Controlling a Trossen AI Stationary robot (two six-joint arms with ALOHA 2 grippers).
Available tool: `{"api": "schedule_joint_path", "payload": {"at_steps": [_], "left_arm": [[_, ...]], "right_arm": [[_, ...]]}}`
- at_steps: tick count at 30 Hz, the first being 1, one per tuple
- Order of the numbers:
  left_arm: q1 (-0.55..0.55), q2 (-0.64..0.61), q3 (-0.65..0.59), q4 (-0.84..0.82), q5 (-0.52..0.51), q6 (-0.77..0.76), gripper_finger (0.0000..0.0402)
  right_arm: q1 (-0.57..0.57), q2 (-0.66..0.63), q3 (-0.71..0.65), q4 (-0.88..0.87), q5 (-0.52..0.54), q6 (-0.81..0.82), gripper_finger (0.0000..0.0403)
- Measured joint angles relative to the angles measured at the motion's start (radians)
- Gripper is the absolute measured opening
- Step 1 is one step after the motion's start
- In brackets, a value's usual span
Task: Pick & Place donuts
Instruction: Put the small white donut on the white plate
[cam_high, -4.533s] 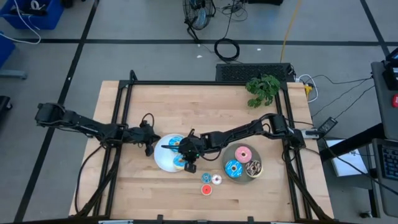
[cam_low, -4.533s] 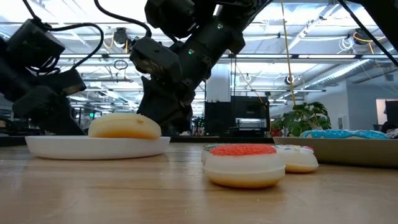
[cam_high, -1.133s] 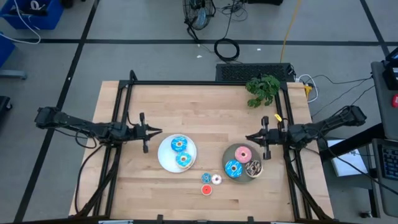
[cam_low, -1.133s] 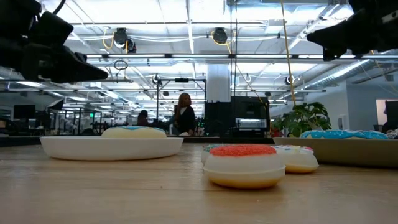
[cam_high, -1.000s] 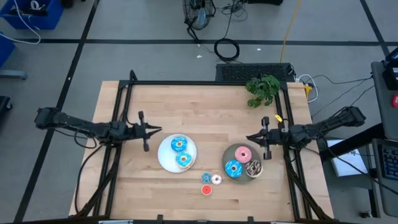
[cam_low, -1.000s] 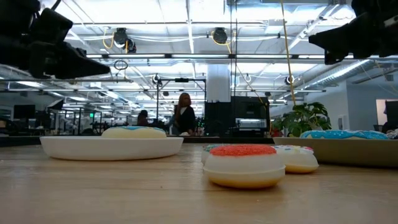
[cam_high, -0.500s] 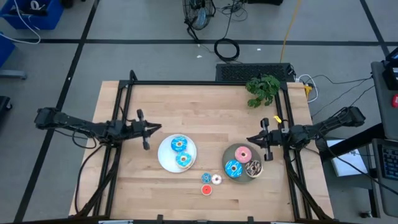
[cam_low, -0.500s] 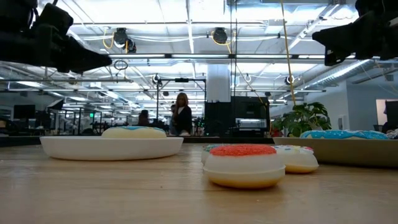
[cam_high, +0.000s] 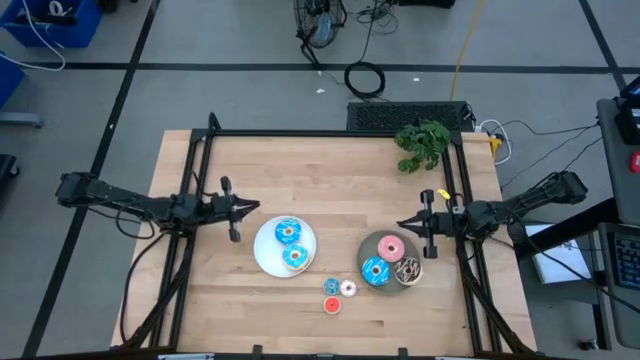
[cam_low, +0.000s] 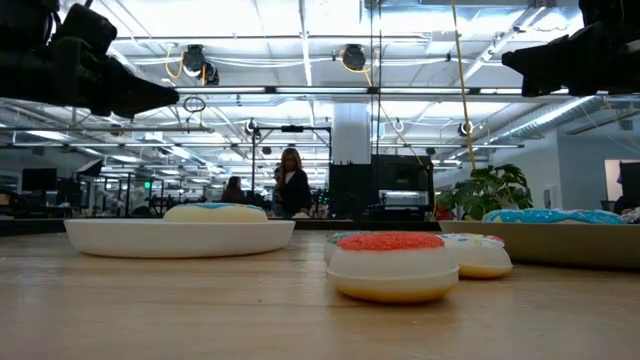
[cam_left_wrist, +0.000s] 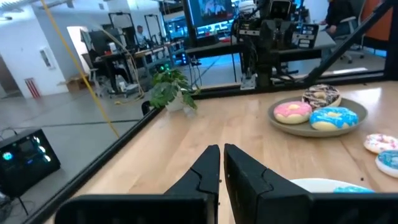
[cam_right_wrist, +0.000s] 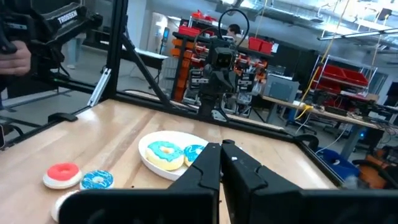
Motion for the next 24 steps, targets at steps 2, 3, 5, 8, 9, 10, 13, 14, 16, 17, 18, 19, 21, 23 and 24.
{"api": "schedule_joint_path", "payload": {"at_steps": [2, 3, 5, 8, 9, 10, 13, 14, 16, 17, 18, 19, 21, 23, 24], "left_arm": [[0.000, 0.000, 0.000, -0.028, -0.001, -0.042, 0.0031], [0.000, 0.000, -0.001, -0.027, -0.005, -0.058, 0.0031], [0.000, 0.000, -0.001, -0.026, -0.010, -0.071, 0.0031], [0.000, 0.000, -0.001, -0.027, -0.011, -0.094, 0.0031], [0.000, 0.000, -0.001, -0.030, -0.009, -0.099, 0.0031], [0.000, 0.000, -0.001, -0.035, -0.008, -0.102, 0.0031], [0.000, 0.000, -0.001, -0.041, -0.009, -0.094, 0.0031], [0.000, 0.000, -0.001, -0.042, -0.009, -0.086, 0.0031], [0.000, 0.000, -0.001, -0.054, -0.009, -0.072, 0.0031], [0.000, 0.000, -0.001, -0.060, -0.009, -0.065, 0.0031], [0.000, 0.000, 0.000, -0.064, -0.008, -0.068, 0.0031], [0.000, 0.000, -0.001, -0.064, -0.008, -0.076, 0.0030], [0.000, 0.000, -0.001, -0.063, -0.008, -0.082, 0.0031], [0.000, 0.000, -0.001, -0.058, -0.008, -0.077, 0.0031], [0.000, 0.000, -0.001, -0.050, -0.008, -0.071, 0.0031]], "right_arm": [[0.000, 0.003, 0.000, 0.002, 0.000, 0.002, 0.0001], [0.000, 0.004, 0.000, 0.009, 0.000, 0.001, 0.0001], [0.000, 0.004, -0.001, 0.034, 0.000, 0.001, 0.0001], [0.000, 0.005, -0.001, 0.056, 0.001, -0.008, 0.0001], [0.000, 0.005, -0.001, 0.058, 0.001, -0.017, 0.0001], [0.000, 0.005, -0.001, 0.059, 0.001, -0.025, 0.0001], [0.000, 0.010, -0.001, 0.061, 0.001, -0.028, 0.0001], [0.000, 0.012, -0.001, 0.060, 0.001, -0.032, 0.0001], [0.000, 0.012, -0.001, 0.060, 0.001, -0.043, 0.0001], [0.000, 0.012, -0.001, 0.061, 0.001, -0.049, 0.0001], [0.000, 0.013, -0.001, 0.061, 0.001, -0.050, 0.0001], [0.000, 0.016, -0.001, 0.061, 0.001, -0.047, 0.0001], [0.000, 0.025, -0.002, 0.061, 0.001, -0.037, 0.0001], [0.000, 0.035, -0.002, 0.065, 0.005, -0.052, 0.0001], [0.000, 0.040, -0.002, 0.073, 0.006, -0.060, 0.0001]]}}
